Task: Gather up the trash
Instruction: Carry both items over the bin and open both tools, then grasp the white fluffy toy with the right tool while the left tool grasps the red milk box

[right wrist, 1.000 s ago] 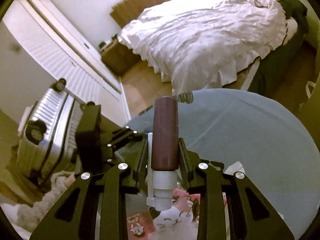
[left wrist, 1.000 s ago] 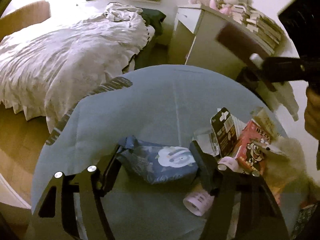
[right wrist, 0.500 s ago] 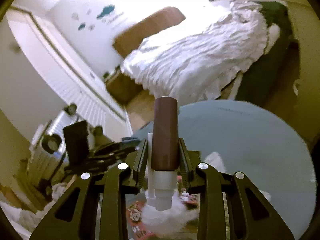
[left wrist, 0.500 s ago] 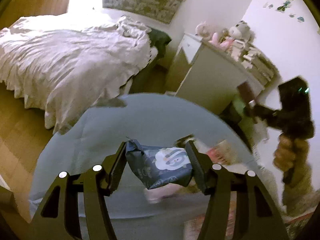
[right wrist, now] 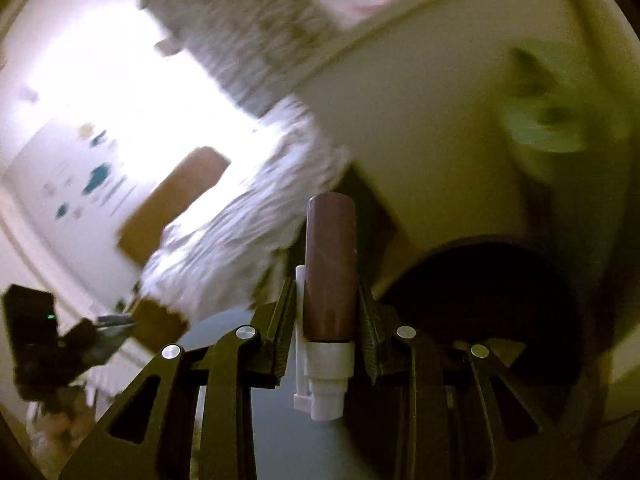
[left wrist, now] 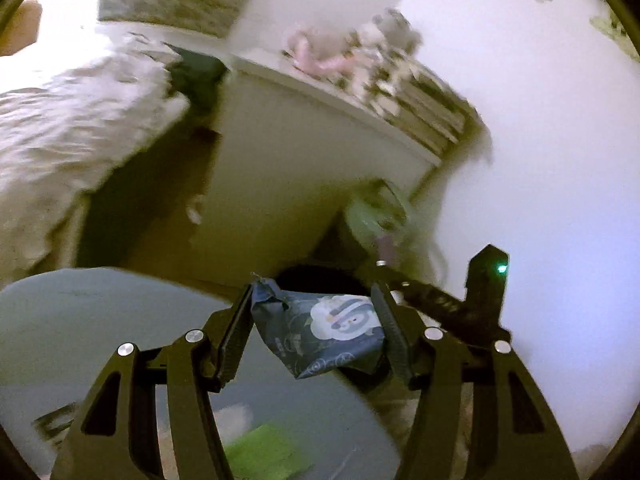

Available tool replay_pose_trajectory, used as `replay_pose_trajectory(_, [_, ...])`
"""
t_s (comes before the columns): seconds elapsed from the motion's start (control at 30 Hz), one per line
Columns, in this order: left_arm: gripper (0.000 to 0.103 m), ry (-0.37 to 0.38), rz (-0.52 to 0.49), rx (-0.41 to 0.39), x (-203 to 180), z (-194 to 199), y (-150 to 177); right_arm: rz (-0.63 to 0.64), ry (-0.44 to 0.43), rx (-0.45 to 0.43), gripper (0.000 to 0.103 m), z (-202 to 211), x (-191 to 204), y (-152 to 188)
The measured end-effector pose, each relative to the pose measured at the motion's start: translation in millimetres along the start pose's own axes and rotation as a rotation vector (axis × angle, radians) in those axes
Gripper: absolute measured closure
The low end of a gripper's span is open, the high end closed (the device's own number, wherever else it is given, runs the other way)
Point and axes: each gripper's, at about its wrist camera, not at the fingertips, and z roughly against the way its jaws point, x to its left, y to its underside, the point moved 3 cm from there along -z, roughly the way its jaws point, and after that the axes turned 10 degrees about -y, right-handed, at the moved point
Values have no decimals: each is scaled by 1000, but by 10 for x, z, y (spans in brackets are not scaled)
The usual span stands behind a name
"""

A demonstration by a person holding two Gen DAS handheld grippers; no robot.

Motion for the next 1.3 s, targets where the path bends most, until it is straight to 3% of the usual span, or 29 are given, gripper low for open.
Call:
replay_pose_trajectory(0.13, [45, 23, -41, 87, -340, -686, -79, -98, 42, -37, 73, 75, -706, -23])
replay_pose_trajectory(0.2, [45, 17, -49, 126, -401, -944, -75, -143, 68, -13, 73, 20, -927, -4])
replay_pose_trajectory(0.4, [45, -3, -34, 235, -493, -1558, 24, -87, 116, 90, 73, -283, -1069, -33])
replay_pose_trajectory(0.9, [42, -34, -21, 275, -365, -1746, 146, -176, 94, 128, 73, -494, -1161, 20])
replay_pose_trajectory(1.0, [33, -25, -2, 271, -363, -1735, 136, -196, 85, 121, 70, -503, -1163, 8])
replay_pose_trajectory(1.07, [22, -19, 17, 267, -365, -1720, 129, -207, 72, 110, 51, -460, -1158, 8])
replay_pose_trajectory(1.13, [19, -7, 28, 254, -373, -1661, 113, -210, 64, 83, 38, -446, -1134, 2])
replay_pose_trajectory(1.3, [19, 5, 35, 237, -435, -1448, 82, -201, 56, 53, 37, -423, -1094, -8])
